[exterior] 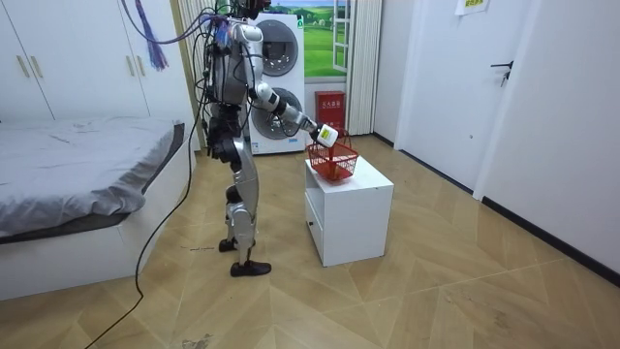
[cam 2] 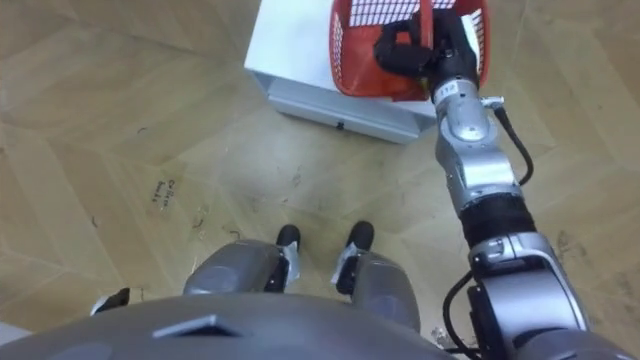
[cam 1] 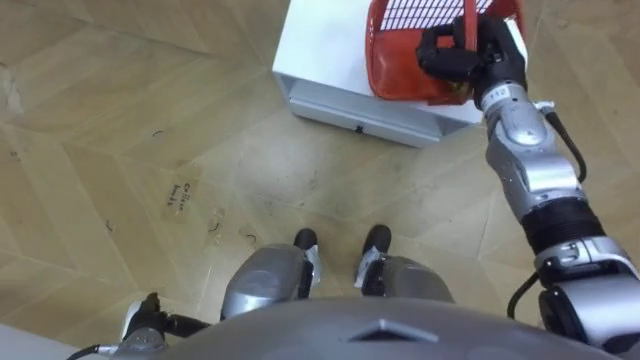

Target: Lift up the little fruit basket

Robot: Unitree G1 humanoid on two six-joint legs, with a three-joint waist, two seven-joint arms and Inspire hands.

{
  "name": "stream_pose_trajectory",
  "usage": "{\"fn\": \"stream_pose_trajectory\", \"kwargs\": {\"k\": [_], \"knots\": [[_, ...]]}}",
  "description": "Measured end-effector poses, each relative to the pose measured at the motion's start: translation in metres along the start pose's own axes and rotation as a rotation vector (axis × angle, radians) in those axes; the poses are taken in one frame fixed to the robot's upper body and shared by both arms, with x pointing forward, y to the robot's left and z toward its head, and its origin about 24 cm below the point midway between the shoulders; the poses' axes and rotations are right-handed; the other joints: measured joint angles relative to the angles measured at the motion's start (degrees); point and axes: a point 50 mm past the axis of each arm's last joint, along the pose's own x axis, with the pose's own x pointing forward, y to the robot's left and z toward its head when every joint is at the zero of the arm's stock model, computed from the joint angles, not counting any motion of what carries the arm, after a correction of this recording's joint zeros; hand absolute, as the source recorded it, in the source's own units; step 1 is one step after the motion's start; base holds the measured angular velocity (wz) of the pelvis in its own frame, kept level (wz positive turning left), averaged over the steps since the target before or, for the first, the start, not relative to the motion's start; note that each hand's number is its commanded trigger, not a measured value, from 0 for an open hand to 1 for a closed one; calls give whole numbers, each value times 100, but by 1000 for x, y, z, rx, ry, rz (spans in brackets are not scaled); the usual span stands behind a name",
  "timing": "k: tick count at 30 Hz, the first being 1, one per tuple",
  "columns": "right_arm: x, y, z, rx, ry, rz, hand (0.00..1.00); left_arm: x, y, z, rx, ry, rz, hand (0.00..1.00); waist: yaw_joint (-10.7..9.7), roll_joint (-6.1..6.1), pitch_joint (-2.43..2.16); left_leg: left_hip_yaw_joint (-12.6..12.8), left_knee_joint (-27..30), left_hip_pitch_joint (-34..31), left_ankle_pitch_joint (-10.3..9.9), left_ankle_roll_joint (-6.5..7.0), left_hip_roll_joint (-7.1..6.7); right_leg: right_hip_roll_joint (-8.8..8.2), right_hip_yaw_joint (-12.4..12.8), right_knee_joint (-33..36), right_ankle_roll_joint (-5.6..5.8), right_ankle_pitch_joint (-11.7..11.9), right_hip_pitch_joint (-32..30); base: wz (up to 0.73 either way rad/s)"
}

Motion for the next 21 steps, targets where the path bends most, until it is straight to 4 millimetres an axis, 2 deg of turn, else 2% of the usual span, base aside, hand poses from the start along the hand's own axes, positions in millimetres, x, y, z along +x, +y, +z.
{"fn": "stream_pose_trajectory", "kwargs": {"k": [2,9,12,15,16,17,18,21], "knots": [[1,-4,-1,8,9,-32,100,0,0,-1,0,7,-3,0,10,20,8,-4,41,-72,0,0,-12,-17,-43,2,0,0,-42,5],[17,-16,26,69,-44,-145,100,0,-2,-2,-19,23,-11,0,-28,46,13,-6,210,-392,13,21,-75,-128,-135,291,1,-29,-404,4],[22,-18,21,101,-6,-152,100,0,-4,2,7,12,-27,0,-23,52,21,-7,277,-417,13,21,-88,-167,-217,372,2,-43,-405,10],[24,-23,15,124,32,-172,100,0,-8,4,33,4,-56,0,-17,56,60,-11,369,-483,13,21,-117,-233,-281,517,2,-92,-463,14],[24,-25,13,127,39,-175,96,0,-8,3,39,4,-61,0,-16,55,61,-12,379,-500,16,27,-131,-251,-281,557,3,-114,-488,12],[24,-27,11,127,48,-177,24,0,-10,3,46,3,-74,0,-12,61,65,-12,412,-535,18,31,-160,-287,-279,635,6,-161,-528,6],[24,-29,11,122,50,-180,0,0,-10,4,46,2,-82,0,14,64,70,-20,458,-584,18,32,-168,-304,-272,701,2,-171,-593,5],[25,-36,13,110,50,-196,0,1,-8,6,47,-3,-95,0,10,75,77,-27,558,-694,15,32,-174,-326,-282,806,-14,-181,-684,4]]}}
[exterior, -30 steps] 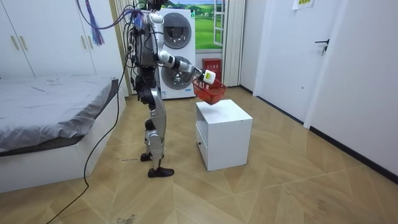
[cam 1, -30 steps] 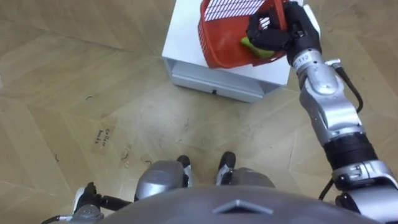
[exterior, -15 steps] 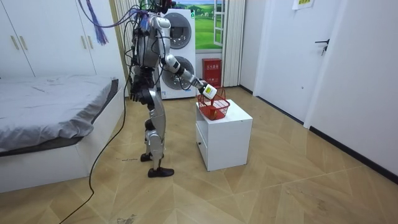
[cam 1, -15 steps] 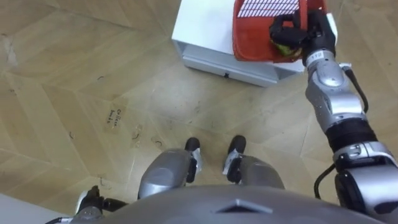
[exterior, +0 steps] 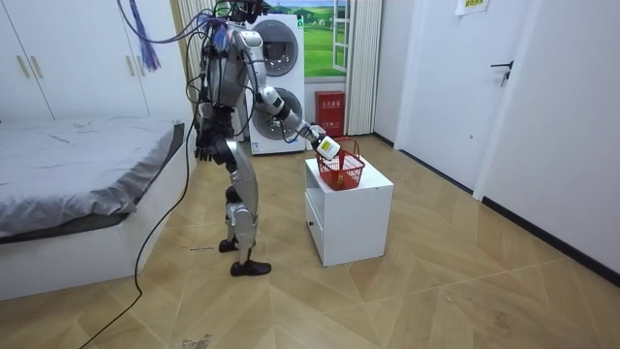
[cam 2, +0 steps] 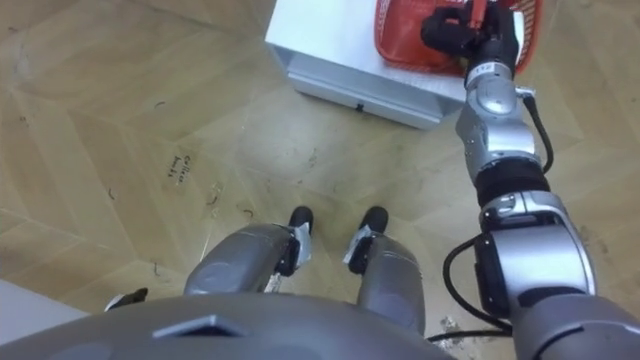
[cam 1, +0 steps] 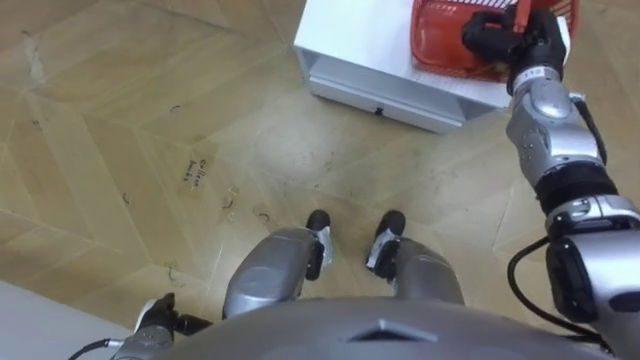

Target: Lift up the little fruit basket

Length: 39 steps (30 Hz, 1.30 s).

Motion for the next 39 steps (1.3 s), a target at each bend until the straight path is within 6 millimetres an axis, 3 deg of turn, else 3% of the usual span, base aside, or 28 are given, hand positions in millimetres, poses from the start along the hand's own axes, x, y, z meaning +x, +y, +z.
{"fn": "stream_pose_trajectory", "kwargs": {"k": [7,27,38,39], "knots": [[5,-17,7,1,0,-34,0,1,2,7,0,-15,-10,0,31,2,4,6,90,-93,-5,-2,-3,-18,-5,96,-16,-5,-61,2],[6,-16,9,-1,-4,-11,0,1,3,7,-34,-14,-31,0,50,-6,-1,27,251,-164,-6,-3,-1,-34,12,214,-37,2,-114,0],[6,-14,10,23,-4,4,0,1,5,5,-30,-10,-21,0,-8,-93,-43,39,159,112,-4,-4,18,-11,-18,68,-46,9,175,0],[6,-14,10,28,-3,6,0,1,6,3,-30,-6,-17,0,-36,-108,-63,33,120,197,-4,-4,23,0,-32,15,-44,12,262,0]]}}
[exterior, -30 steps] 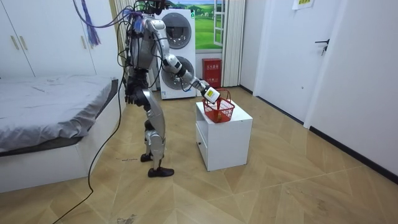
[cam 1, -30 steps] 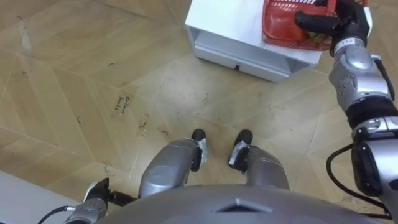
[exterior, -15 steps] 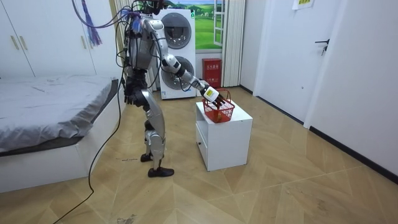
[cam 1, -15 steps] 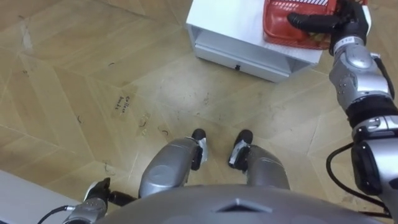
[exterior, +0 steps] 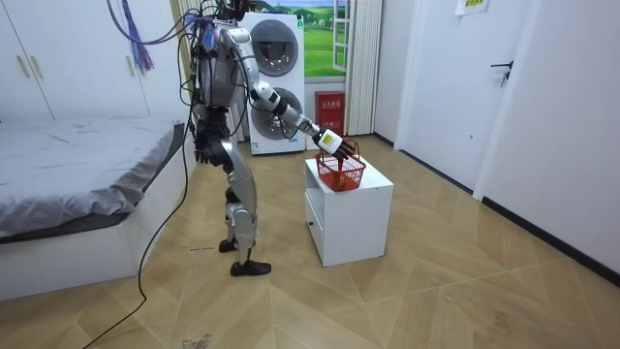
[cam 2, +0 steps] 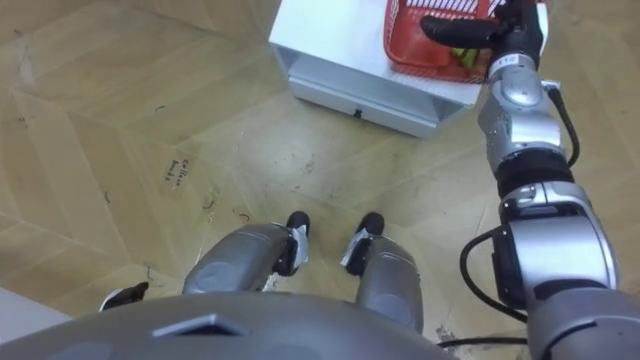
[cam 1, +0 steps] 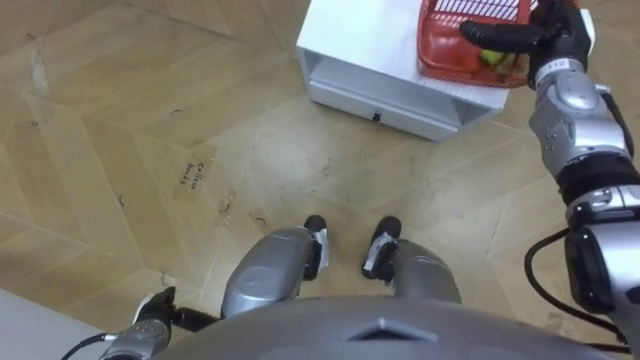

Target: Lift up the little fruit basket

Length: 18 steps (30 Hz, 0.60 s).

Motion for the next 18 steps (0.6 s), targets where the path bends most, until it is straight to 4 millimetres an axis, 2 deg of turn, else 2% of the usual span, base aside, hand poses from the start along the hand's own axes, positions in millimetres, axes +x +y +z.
{"fn": "stream_pose_trajectory", "kwargs": {"k": [1,2,3,5,6,13,15,18], "knots": [[0,0,0,4,-1,1,0,0,0,-1,0,2,1,0,-2,-4,-2,-4,-30,57,0,0,6,11,-6,-42,3,8,63,-3],[-1,1,0,10,-5,10,0,-1,2,-2,0,0,6,0,-4,-44,-34,9,-76,135,0,0,15,31,11,-90,7,12,132,-5],[-4,0,-3,13,-8,17,0,-1,4,-4,-6,6,14,0,-21,-93,-93,7,-151,206,7,-8,32,82,14,-188,7,44,214,-5],[-7,1,-4,16,-16,29,0,-1,6,-4,-21,7,23,0,-21,-128,-115,1,-235,355,7,-9,66,120,-2,-344,12,80,406,0],[-7,1,-4,20,-20,34,0,-1,6,-5,-26,10,26,0,-42,-138,-118,-7,-284,460,7,-9,78,170,-14,-427,18,95,525,0],[-10,-10,-8,91,-13,3,0,-2,8,-11,-74,28,72,0,-191,-199,-132,72,-565,958,8,-8,105,188,1,-647,36,111,942,-5],[-16,-19,-13,109,-14,-23,0,-2,12,-14,-108,32,91,0,-262,-242,-155,70,-647,1078,8,-8,113,205,30,-708,41,109,1062,0],[-24,-30,-14,134,-43,-44,0,-3,15,-17,-120,33,115,0,-371,-295,-165,105,-725,1151,9,-7,123,254,67,-734,46,106,1088,-5]]}}
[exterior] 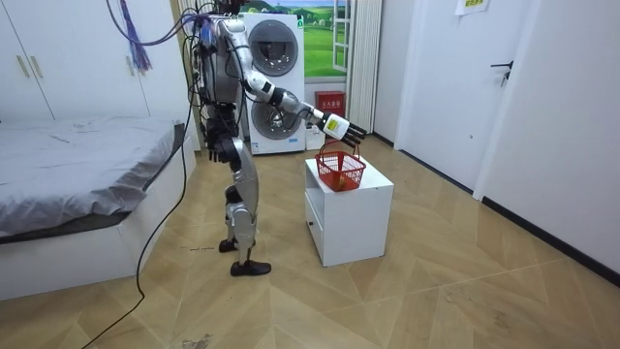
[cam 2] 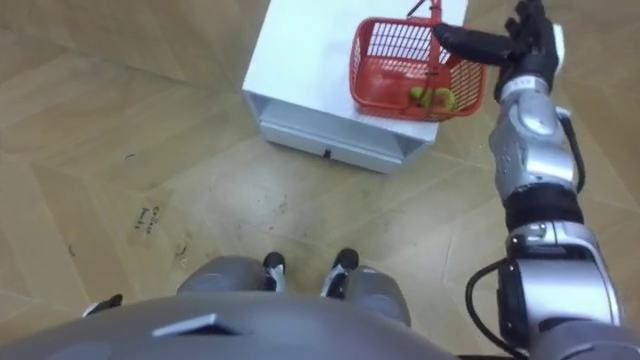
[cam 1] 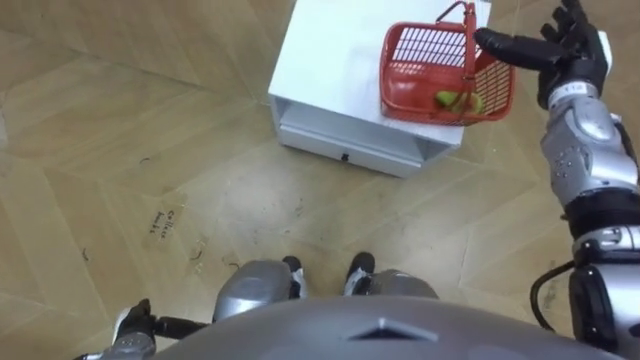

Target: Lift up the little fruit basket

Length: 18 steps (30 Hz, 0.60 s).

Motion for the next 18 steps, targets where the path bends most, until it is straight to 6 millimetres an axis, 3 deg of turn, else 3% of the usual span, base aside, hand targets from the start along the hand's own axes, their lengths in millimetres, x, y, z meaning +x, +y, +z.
{"fn": "stream_pose_trajectory", "kwargs": {"k": [6,10,16,18], "knots": [[-8,-10,14,37,-78,-35,0,-1,7,-6,-21,5,45,0,-159,-8,2,187,-219,290,0,0,58,63,186,-52,1,1,133,-20],[-10,-17,13,49,-79,-69,0,-1,7,-2,-27,-10,58,0,-272,15,7,192,-305,474,0,-6,75,105,221,-115,1,0,304,-2],[-28,-37,-18,21,10,-104,0,-2,9,5,-36,-48,81,0,-337,43,-6,213,-435,719,-3,-9,88,141,214,-303,18,10,569,-2],[-39,-47,-36,9,65,-133,0,-2,9,5,-38,-50,92,0,-337,65,-5,239,-501,802,-2,-9,93,156,222,-318,19,10,622,-2]]}}
